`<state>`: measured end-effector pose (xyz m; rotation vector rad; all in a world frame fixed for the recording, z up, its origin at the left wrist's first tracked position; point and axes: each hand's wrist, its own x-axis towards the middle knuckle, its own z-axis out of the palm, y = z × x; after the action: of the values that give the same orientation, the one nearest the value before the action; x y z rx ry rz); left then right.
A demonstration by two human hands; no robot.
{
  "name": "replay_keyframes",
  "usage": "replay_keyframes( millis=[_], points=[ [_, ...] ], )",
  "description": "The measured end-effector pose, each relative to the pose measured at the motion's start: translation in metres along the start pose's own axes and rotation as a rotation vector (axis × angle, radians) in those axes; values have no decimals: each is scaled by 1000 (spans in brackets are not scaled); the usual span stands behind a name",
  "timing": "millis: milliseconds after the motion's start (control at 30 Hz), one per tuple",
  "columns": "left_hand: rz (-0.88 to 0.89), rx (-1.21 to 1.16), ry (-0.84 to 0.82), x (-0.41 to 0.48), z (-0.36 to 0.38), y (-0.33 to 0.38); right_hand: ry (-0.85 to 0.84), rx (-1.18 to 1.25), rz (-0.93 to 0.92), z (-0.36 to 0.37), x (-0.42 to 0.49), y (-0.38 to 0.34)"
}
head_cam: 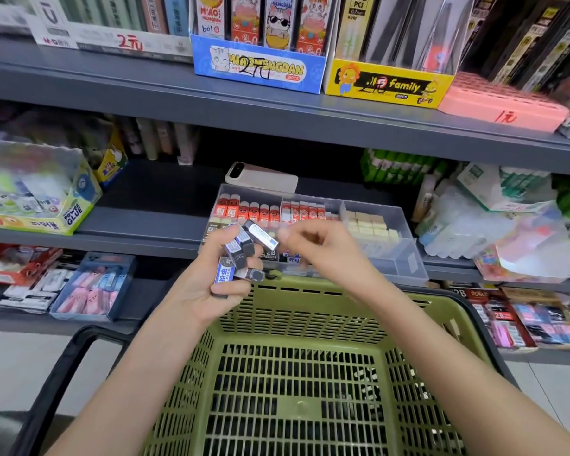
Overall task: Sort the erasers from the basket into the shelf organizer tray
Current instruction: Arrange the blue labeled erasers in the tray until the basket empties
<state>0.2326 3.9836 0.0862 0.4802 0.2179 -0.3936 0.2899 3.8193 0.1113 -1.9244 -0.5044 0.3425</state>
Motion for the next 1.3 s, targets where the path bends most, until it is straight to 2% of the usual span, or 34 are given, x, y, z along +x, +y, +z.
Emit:
replay_keyframes(
  millis=[100, 233, 333, 400, 500, 800, 933, 1000, 1100, 1233, 1300],
  points=[
    [-8, 10, -37, 1, 4, -1, -21, 117, -42, 13, -7, -2],
    [54, -11, 6, 3, 5, 3, 108, 218, -58, -2, 2, 2],
    [98, -15, 31, 2, 4, 7, 190, 5, 47, -20, 18, 14],
    [101, -20, 62, 1, 2, 9, 165, -161, 109, -24, 25, 23],
    [102, -14, 101, 1, 1, 10, 104, -279, 139, -22, 30, 33],
    [96, 31, 216, 5, 5, 5, 72, -718, 18, -13, 27, 37],
    [93, 53, 242, 7, 6, 2, 185, -916, -126, -7, 14, 37],
    [93, 71, 255, 6, 6, 1, 202, -864, -141, -7, 12, 38],
    [95, 77, 267, 6, 6, 0, 137, -766, -112, -4, 12, 38],
    [100, 82, 273, 6, 8, -2, 202, -817, -152, -7, 7, 27],
    [110, 99, 295, 6, 9, -2, 217, -602, -210, -6, -1, 15]
  ],
)
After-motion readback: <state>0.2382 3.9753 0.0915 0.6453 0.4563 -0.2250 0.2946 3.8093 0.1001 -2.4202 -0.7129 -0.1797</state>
